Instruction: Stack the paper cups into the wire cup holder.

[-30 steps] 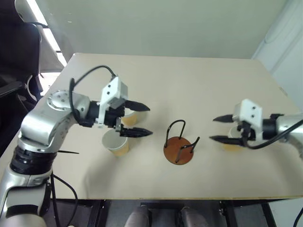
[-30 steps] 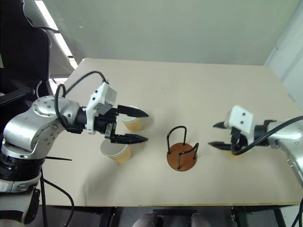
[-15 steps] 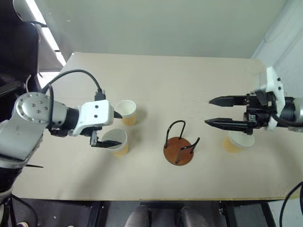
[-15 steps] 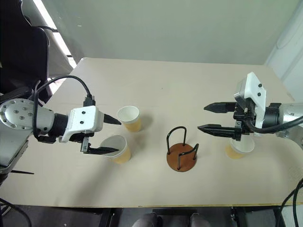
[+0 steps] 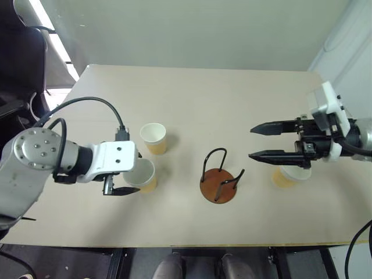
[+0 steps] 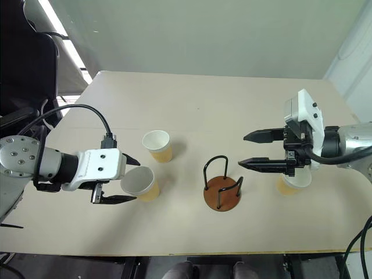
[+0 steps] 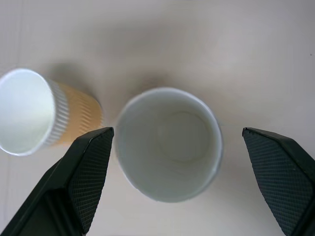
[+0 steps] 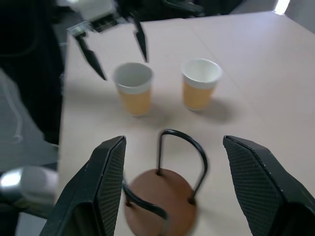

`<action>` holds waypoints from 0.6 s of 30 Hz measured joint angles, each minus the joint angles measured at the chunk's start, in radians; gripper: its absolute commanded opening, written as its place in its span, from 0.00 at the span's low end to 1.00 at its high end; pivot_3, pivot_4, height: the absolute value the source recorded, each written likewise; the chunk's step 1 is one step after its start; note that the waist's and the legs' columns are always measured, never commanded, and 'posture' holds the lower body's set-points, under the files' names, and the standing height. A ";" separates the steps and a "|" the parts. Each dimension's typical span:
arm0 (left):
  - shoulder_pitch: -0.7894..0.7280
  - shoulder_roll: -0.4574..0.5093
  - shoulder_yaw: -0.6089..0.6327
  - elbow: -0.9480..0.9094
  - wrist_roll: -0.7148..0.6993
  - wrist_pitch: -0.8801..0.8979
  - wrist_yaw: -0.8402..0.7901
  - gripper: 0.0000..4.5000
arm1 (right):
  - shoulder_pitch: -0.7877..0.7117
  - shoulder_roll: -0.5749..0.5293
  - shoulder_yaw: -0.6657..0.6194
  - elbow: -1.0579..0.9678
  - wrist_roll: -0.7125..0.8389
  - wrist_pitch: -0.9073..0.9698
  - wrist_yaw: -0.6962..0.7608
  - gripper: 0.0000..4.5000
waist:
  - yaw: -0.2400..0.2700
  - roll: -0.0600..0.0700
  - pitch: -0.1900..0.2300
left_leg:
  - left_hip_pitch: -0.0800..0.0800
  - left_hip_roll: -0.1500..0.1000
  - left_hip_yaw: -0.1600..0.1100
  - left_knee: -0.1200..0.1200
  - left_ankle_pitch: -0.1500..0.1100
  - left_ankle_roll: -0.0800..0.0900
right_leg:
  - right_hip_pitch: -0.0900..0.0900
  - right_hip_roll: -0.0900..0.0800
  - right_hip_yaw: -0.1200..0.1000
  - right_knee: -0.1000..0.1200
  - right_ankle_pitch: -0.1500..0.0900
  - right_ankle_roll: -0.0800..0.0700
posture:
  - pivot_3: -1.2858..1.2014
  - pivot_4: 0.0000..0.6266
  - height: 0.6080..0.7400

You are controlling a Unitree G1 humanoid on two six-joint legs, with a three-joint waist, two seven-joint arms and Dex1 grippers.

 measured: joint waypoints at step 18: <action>-0.048 -0.005 -0.100 0.051 0.043 -0.040 -0.019 1.00 | 0.092 -0.052 -0.046 -0.130 0.056 -0.112 0.040 0.71 | -0.001 0.000 0.000 | 0.001 0.000 0.000 0.001 -0.001 -0.002 | -0.001 0.000 0.000 0.006 -0.002 -0.003 | 0.52 0.24 1.00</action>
